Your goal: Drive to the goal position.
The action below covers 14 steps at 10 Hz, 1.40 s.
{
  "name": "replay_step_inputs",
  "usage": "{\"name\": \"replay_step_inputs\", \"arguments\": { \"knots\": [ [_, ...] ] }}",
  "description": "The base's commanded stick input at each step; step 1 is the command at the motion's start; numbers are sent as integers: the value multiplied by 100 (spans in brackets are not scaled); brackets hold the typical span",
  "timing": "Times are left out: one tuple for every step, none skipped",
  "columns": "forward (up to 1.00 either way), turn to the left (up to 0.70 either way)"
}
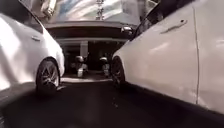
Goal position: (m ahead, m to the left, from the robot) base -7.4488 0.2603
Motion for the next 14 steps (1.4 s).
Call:
{"name": "replay_step_inputs", "arguments": {
  "knots": [
    [45,27],
    [45,27],
    [45,27],
    [45,27],
    [45,27],
    [45,21],
    [45,0],
    [45,0],
    [45,0],
    [45,0],
    [45,0],
    [45,0],
    [45,27],
    [45,27]
  ]
}}
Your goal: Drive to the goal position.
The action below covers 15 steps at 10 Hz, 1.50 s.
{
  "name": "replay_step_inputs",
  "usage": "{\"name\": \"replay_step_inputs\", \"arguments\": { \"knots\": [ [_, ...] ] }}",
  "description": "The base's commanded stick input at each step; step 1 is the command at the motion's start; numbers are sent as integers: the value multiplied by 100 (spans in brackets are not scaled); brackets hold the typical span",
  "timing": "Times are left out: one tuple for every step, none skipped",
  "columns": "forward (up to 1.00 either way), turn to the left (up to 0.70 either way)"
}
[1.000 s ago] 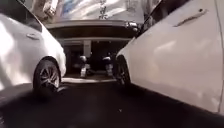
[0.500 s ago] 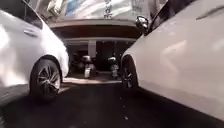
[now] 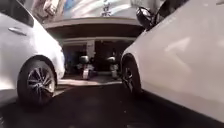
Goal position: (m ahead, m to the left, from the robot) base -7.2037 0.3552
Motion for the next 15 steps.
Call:
{"name": "replay_step_inputs", "arguments": {
  "knots": [
    [45,27],
    [45,27],
    [45,27],
    [45,27],
    [45,27],
    [45,27],
    [45,27],
    [45,27],
    [45,25],
    [45,0],
    [45,0],
    [45,0],
    [45,0],
    [45,0],
    [45,0]
  ]
}}
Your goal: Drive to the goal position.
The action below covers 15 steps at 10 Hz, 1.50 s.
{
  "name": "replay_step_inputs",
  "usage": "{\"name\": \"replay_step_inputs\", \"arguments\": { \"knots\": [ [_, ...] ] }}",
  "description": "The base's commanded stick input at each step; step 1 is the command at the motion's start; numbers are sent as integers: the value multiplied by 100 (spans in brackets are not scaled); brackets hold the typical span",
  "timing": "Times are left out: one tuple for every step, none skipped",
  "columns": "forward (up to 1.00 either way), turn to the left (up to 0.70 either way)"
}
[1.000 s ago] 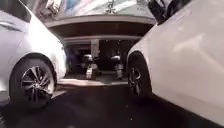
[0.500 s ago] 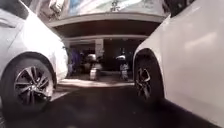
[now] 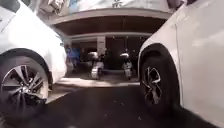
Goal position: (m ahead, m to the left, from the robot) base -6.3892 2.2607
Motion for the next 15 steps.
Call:
{"name": "replay_step_inputs", "arguments": {
  "knots": [
    [45,0],
    [45,0],
    [45,0],
    [45,0],
    [45,0],
    [45,0],
    [45,9],
    [45,27],
    [45,27],
    [45,27],
    [45,27],
    [45,19],
    [45,2],
    [45,0],
    [45,0]
  ]
}}
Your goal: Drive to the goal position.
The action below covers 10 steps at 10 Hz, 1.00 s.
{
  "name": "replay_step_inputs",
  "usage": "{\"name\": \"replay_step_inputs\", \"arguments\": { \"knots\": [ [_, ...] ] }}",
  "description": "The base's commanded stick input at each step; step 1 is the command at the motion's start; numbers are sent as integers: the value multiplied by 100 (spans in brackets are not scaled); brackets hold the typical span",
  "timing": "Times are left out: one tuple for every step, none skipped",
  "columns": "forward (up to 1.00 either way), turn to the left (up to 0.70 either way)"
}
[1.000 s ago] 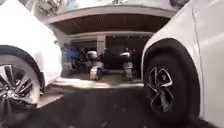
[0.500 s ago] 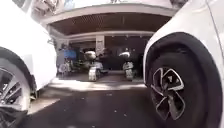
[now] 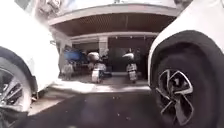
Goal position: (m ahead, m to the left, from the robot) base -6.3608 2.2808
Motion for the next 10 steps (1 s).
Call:
{"name": "replay_step_inputs", "arguments": {
  "knots": [
    [45,0],
    [45,0],
    [45,0],
    [45,0],
    [45,0],
    [45,0],
    [45,0],
    [45,0],
    [45,0],
    [45,0]
  ]
}}
